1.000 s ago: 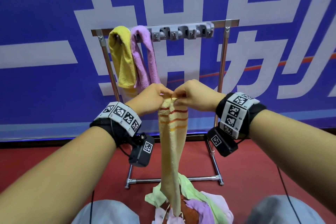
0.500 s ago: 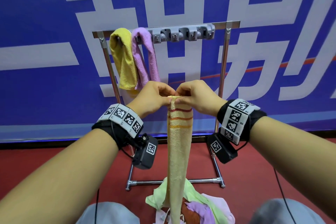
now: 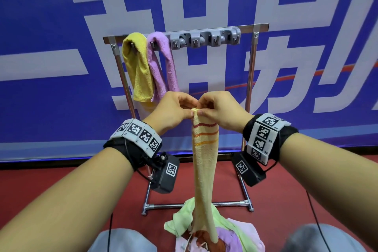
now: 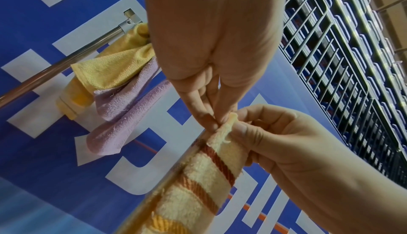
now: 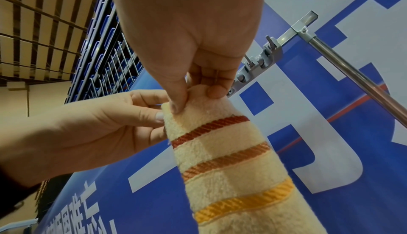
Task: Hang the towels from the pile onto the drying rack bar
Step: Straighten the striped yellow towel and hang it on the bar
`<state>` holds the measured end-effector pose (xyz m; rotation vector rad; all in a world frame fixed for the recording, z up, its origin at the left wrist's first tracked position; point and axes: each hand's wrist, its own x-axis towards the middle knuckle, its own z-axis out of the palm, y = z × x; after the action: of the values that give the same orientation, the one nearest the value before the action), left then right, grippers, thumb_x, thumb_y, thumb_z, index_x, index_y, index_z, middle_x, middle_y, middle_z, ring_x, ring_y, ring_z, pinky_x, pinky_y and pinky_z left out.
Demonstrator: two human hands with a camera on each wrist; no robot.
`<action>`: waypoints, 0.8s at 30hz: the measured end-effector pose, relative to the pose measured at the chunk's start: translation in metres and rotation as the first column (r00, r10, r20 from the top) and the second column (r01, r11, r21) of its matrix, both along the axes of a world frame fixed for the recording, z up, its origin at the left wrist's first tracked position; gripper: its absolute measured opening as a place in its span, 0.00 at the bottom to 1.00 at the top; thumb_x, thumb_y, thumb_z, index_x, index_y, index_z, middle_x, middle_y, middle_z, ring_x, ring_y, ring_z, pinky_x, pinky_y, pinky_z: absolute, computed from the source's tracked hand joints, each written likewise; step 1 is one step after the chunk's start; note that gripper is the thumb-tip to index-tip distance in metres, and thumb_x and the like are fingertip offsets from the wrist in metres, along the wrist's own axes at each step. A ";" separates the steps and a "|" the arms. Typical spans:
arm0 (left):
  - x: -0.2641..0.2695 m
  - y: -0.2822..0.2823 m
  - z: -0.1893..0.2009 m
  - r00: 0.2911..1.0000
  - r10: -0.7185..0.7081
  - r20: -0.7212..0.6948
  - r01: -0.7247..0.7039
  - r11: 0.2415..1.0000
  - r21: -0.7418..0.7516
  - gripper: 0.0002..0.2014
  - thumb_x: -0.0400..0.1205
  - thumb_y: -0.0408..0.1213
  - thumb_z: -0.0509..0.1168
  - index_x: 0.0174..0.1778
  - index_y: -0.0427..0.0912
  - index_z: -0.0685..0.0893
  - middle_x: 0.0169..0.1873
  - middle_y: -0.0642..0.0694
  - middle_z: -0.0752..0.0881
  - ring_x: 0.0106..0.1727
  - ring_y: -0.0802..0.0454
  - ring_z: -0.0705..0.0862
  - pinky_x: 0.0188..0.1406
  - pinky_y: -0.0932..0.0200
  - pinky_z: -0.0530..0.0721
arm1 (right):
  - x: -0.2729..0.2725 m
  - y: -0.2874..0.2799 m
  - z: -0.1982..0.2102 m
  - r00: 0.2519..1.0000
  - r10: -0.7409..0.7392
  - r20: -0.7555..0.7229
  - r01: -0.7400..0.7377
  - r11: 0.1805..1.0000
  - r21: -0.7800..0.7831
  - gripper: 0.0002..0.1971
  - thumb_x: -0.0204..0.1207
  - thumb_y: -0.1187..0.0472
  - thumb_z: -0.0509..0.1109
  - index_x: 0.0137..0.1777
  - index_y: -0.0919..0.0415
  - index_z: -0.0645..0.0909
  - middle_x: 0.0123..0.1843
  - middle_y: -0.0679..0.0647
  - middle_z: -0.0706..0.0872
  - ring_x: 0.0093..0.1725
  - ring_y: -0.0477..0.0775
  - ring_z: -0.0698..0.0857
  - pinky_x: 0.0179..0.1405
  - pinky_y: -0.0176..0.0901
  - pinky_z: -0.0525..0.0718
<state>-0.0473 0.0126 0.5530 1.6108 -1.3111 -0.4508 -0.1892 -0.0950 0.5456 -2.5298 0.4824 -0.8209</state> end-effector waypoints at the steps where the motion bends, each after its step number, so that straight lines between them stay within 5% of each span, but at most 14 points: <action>1: -0.001 0.000 0.000 1.000 0.000 -0.003 0.000 1.000 -0.001 0.11 0.75 0.18 0.73 0.52 0.30 0.89 0.40 0.41 0.91 0.40 0.58 0.89 0.46 0.62 0.89 | 0.000 0.000 0.000 1.000 -0.008 0.006 0.008 1.000 0.006 0.06 0.76 0.56 0.76 0.49 0.57 0.88 0.42 0.47 0.89 0.43 0.45 0.86 0.44 0.41 0.86; 9: -0.002 -0.001 0.012 0.999 0.034 -0.016 -0.035 0.998 -0.047 0.11 0.76 0.20 0.74 0.52 0.32 0.89 0.44 0.39 0.92 0.48 0.46 0.91 0.52 0.48 0.91 | 0.003 -0.002 0.009 0.995 -0.063 0.080 0.062 0.998 0.012 0.04 0.74 0.57 0.77 0.46 0.57 0.88 0.39 0.47 0.88 0.41 0.45 0.85 0.44 0.45 0.86; 12: -0.003 -0.003 0.024 0.998 0.058 -0.012 -0.059 0.994 -0.090 0.10 0.75 0.21 0.75 0.52 0.31 0.89 0.44 0.38 0.92 0.45 0.49 0.91 0.50 0.53 0.91 | 0.006 -0.004 0.020 0.990 -0.082 0.113 0.083 0.997 -0.002 0.04 0.74 0.56 0.77 0.43 0.56 0.87 0.39 0.47 0.88 0.41 0.46 0.85 0.43 0.43 0.84; 16: -0.004 -0.004 0.036 0.995 0.090 -0.044 -0.096 0.981 -0.169 0.11 0.74 0.22 0.77 0.51 0.27 0.88 0.41 0.37 0.90 0.36 0.58 0.87 0.36 0.66 0.85 | 0.008 -0.004 0.034 0.982 -0.086 0.165 0.091 0.995 -0.027 0.03 0.73 0.57 0.77 0.41 0.53 0.86 0.36 0.45 0.86 0.37 0.42 0.82 0.39 0.36 0.78; 24: -0.007 -0.003 0.046 0.995 0.103 -0.010 -0.103 0.980 -0.170 0.11 0.73 0.21 0.75 0.51 0.30 0.89 0.41 0.40 0.91 0.38 0.58 0.88 0.38 0.66 0.87 | 0.006 -0.002 0.043 0.980 -0.097 0.175 0.109 0.992 -0.063 0.05 0.73 0.58 0.77 0.44 0.58 0.88 0.39 0.48 0.88 0.41 0.47 0.84 0.42 0.41 0.82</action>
<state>-0.0545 0.0097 0.5986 1.5262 -1.2248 -0.2682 -0.1830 -0.0968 0.5889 -2.4871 0.5394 -1.1030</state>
